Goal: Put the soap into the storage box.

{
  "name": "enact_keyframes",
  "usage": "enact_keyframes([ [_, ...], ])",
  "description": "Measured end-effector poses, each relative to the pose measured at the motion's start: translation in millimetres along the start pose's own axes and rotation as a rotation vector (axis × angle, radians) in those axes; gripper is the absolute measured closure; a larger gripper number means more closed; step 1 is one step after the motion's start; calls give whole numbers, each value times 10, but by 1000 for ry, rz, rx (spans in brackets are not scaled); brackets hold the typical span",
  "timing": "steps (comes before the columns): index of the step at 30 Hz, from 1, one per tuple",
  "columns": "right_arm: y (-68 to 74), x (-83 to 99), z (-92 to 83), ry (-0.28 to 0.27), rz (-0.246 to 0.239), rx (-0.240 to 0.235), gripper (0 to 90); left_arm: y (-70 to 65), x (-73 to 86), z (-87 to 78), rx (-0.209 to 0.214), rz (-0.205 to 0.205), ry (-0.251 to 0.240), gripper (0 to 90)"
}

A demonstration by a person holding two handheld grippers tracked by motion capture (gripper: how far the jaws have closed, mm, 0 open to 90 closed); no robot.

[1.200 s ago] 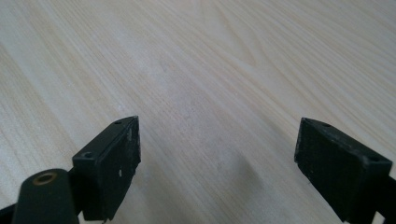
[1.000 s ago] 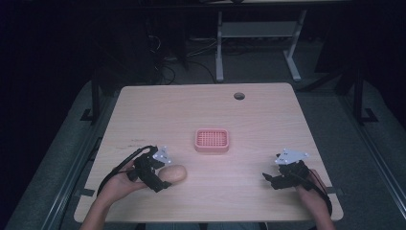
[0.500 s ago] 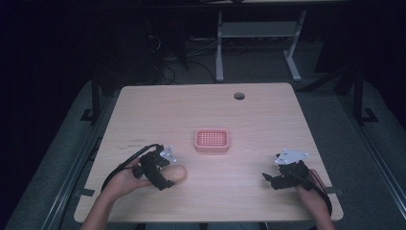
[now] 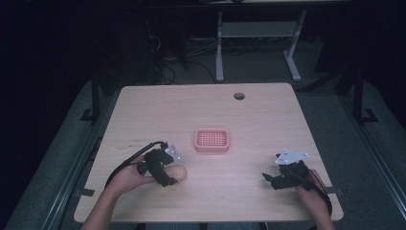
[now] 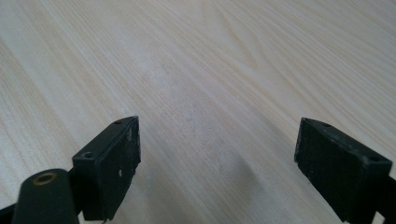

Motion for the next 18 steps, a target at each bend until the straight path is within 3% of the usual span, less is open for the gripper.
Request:
enact_keyframes([
  [3,1,-1,0,-1,0,-1,138,11,15,36,7,0,26,228],
  [18,7,-6,-8,-5,3,-5,138,17,0,137,24,22,58,291],
])
Point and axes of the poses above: each handheld gripper's, and its own axes: z roughly forward along the jaws, x roughly out of its underside, y roughly to its left, the point moved 6 cm from there along z, roughly forward along the jaws, and after that the axes turned 8 degrees about z, right-handed, at the moved point
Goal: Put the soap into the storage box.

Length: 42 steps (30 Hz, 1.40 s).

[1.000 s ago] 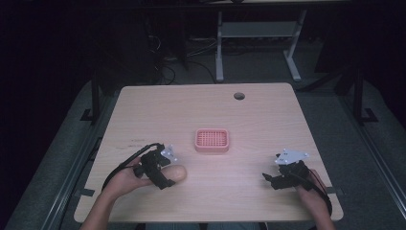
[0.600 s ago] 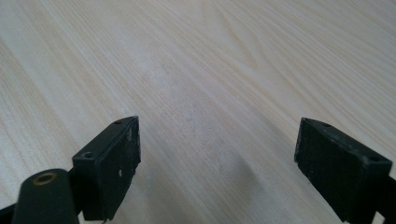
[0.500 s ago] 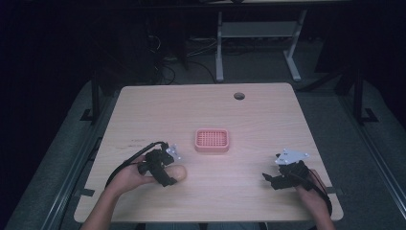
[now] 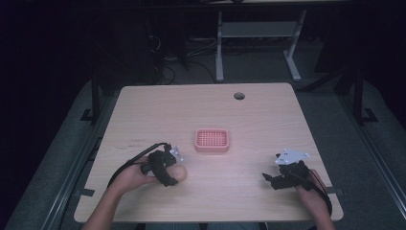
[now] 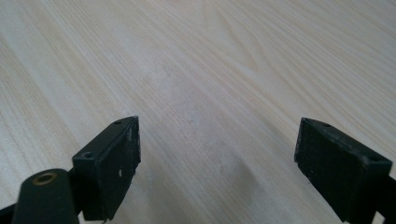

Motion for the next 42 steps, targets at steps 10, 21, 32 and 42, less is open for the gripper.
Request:
enact_keyframes([
  [10,0,0,2,0,0,-2,138,12,-13,9,6,-6,-9,295],
  [21,-2,-1,0,-2,1,-2,138,-25,-23,5,-19,16,9,320],
  [32,-6,-6,-7,-9,10,-4,138,-11,-30,-27,-28,7,-3,321],
  [42,-14,-17,-17,-22,18,-1,138,43,-125,-74,-27,15,-4,321],
])
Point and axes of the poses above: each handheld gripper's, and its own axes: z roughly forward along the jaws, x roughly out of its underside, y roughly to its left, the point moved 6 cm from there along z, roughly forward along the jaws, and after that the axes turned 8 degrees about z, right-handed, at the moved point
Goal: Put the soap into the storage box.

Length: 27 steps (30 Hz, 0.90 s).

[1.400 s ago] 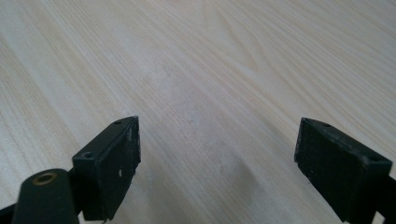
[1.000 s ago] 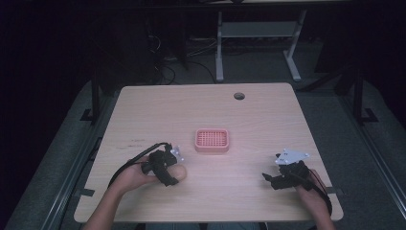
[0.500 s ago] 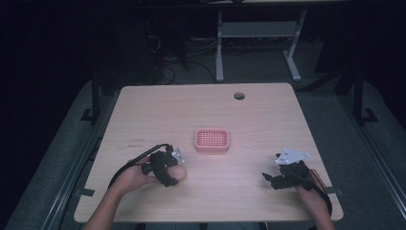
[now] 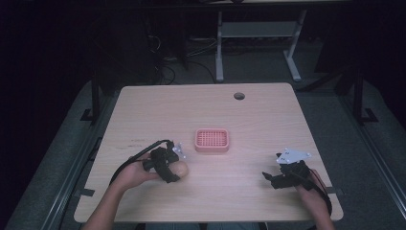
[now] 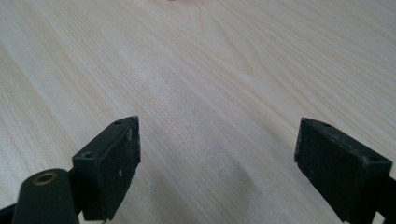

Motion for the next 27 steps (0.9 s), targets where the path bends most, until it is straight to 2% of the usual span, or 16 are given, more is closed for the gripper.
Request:
enact_keyframes([
  [8,-17,4,-2,-3,20,0,138,46,-52,6,14,6,2,322],
  [10,-38,4,-1,-4,11,9,138,61,-63,3,12,1,-2,321],
  [12,-31,3,0,-3,30,9,138,73,-71,1,12,-1,-5,321],
  [27,-46,-9,-13,-16,23,11,138,183,-188,-57,16,-7,-24,321],
])
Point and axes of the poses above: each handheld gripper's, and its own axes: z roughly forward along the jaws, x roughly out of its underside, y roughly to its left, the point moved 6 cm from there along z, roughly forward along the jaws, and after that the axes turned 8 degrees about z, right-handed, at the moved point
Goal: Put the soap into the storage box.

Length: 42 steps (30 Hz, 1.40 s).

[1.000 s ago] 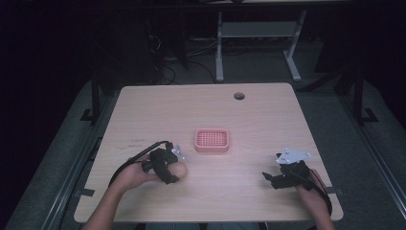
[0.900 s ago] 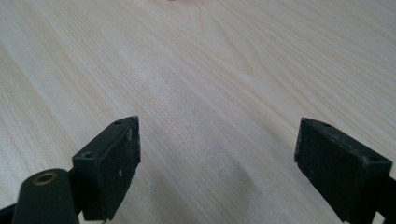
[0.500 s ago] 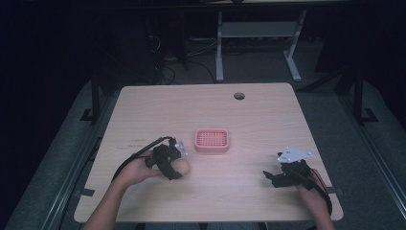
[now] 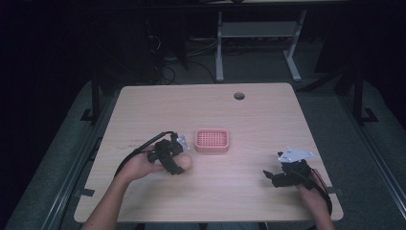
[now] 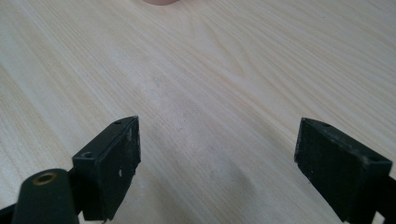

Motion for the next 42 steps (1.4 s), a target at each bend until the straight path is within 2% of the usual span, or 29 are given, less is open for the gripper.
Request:
enact_keyframes([
  [12,-9,-2,-7,-5,-3,1,138,77,-89,-26,-3,6,-4,321],
  [19,14,-4,-8,-8,26,-5,138,123,-144,-35,-2,12,-1,321],
  [25,9,-6,-6,-8,5,-6,138,156,-196,-55,-2,19,3,321],
  [29,17,-5,-9,-8,23,-9,138,173,-235,-66,-3,24,-2,321],
  [42,9,-8,-7,-14,22,-9,138,269,-395,-113,-11,44,13,321],
])
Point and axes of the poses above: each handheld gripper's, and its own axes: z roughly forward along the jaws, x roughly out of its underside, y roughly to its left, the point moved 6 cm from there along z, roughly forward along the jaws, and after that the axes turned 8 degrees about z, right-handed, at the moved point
